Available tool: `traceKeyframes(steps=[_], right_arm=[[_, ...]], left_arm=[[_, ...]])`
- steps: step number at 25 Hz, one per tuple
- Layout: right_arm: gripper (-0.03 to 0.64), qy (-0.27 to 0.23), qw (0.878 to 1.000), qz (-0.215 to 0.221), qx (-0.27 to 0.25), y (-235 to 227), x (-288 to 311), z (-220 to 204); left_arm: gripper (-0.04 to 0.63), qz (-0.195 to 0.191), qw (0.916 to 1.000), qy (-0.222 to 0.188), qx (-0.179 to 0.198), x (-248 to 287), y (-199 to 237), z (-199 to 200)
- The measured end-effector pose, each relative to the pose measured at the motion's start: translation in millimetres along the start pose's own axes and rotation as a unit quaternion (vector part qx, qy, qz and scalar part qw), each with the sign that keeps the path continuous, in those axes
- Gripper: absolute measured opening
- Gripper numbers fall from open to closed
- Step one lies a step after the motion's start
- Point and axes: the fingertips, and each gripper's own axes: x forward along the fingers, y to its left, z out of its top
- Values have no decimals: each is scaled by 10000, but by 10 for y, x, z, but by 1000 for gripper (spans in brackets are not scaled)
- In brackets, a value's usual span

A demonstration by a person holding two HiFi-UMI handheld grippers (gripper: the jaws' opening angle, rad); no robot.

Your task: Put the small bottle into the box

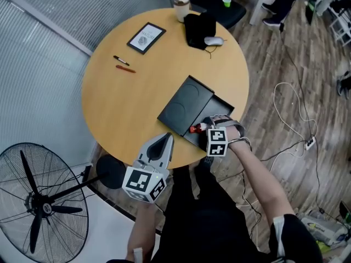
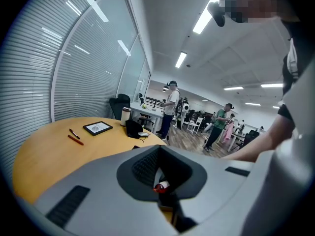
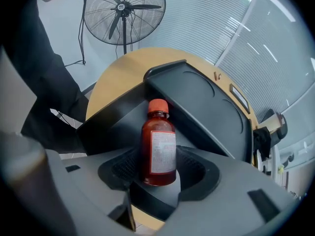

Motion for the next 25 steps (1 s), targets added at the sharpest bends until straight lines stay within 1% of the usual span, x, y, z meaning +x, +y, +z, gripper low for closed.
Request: traceKeyframes(steps=[10,25], right_arm=[[233,3,9998,-4,217,-43,42,-35],[225,-64,9992,-168,344,-50,-91,-65]], left_arm=[[-5,59,10000,-39,-36,29,20,17],[-5,90,9999,-123,5,-33,-73,55]])
